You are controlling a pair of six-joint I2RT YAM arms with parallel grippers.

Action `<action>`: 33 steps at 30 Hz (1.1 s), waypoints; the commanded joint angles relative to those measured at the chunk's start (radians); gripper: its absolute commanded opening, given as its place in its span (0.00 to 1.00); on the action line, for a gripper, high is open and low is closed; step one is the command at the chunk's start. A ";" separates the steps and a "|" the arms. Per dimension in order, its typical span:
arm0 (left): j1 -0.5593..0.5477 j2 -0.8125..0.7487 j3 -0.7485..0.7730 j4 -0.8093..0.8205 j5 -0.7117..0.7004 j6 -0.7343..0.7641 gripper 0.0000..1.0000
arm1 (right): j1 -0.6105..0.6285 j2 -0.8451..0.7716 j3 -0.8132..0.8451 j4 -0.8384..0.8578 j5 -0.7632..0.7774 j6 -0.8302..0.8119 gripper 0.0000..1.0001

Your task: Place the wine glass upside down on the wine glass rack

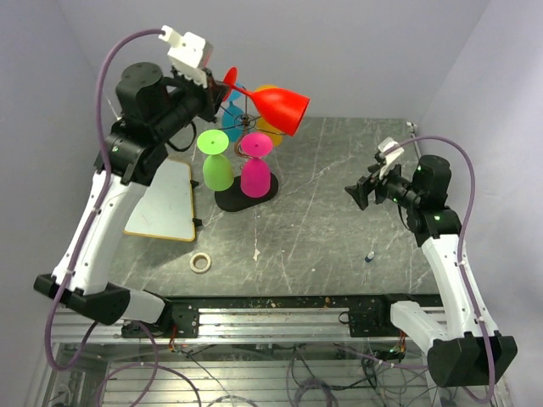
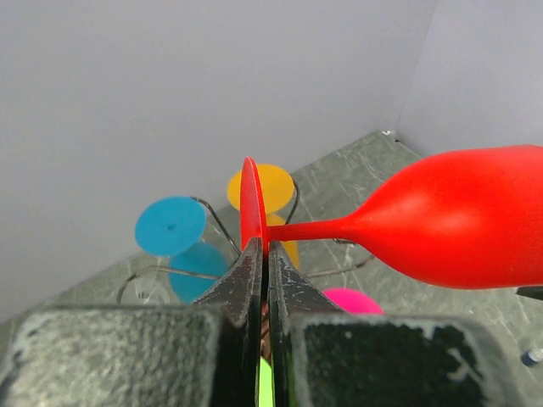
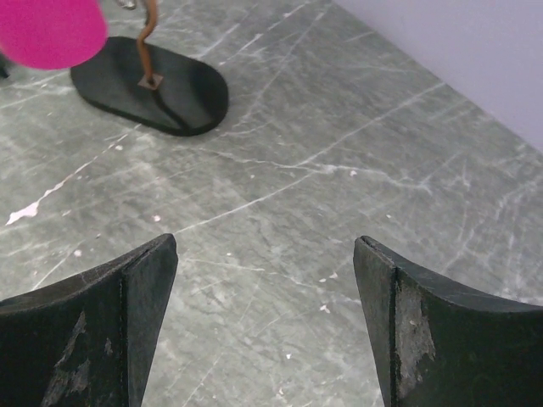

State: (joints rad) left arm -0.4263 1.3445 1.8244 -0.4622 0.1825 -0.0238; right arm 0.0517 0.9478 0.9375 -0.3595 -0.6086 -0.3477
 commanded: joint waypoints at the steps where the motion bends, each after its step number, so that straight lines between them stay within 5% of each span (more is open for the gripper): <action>1: -0.084 0.086 0.129 -0.024 -0.163 0.118 0.07 | -0.079 0.001 -0.009 0.068 0.007 0.067 0.84; 11: -0.312 0.286 0.284 0.034 -0.492 0.441 0.07 | -0.157 -0.001 -0.035 0.105 0.014 0.103 0.84; 23: -0.453 0.506 0.393 0.068 -0.643 0.660 0.07 | -0.156 0.011 -0.057 0.134 0.031 0.140 0.84; 33: -0.509 0.568 0.328 0.137 -0.752 0.832 0.07 | -0.156 0.019 -0.061 0.134 0.005 0.146 0.84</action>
State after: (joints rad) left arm -0.9199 1.9114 2.1620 -0.4046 -0.4980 0.7265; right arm -0.1009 0.9695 0.8894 -0.2516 -0.5919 -0.2096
